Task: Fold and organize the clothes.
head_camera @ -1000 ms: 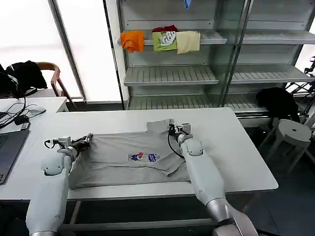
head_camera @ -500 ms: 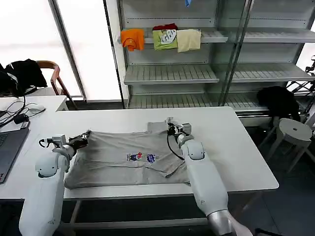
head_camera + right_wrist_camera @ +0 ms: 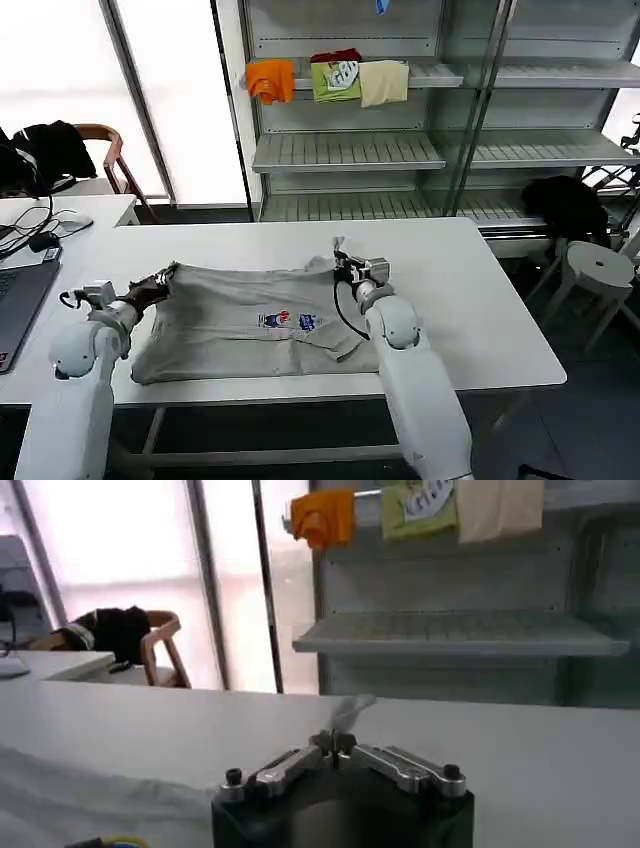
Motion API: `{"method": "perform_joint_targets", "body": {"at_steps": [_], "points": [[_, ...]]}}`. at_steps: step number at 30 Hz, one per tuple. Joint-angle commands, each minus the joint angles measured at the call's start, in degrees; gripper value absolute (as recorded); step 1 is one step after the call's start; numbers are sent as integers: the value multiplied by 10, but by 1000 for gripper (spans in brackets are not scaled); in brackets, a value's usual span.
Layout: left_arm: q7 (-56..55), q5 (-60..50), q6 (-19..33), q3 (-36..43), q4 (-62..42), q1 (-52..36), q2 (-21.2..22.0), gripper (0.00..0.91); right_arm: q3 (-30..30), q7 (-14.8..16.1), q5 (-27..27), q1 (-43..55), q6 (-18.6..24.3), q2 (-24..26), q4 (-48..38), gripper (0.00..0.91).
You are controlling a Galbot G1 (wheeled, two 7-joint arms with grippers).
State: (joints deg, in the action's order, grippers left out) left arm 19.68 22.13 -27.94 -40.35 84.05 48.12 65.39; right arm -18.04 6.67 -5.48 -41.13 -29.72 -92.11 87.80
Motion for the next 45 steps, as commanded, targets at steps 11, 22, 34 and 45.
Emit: {"method": "perform_joint_targets", "body": {"at_steps": [11, 22, 34, 45], "points": [[54, 93, 59, -23, 57, 137, -37, 10, -12, -4, -8, -158, -28, 57, 185, 0], [84, 107, 85, -23, 57, 148, -34, 10, -12, -4, -9, -214, -34, 64, 234, 0], [96, 120, 89, -29, 46, 150, -49, 10, -11, -3, -4, -245, -34, 68, 257, 0], [96, 122, 83, -34, 52, 159, -59, 10, -9, 1, -6, -260, -34, 73, 286, 0]]}}
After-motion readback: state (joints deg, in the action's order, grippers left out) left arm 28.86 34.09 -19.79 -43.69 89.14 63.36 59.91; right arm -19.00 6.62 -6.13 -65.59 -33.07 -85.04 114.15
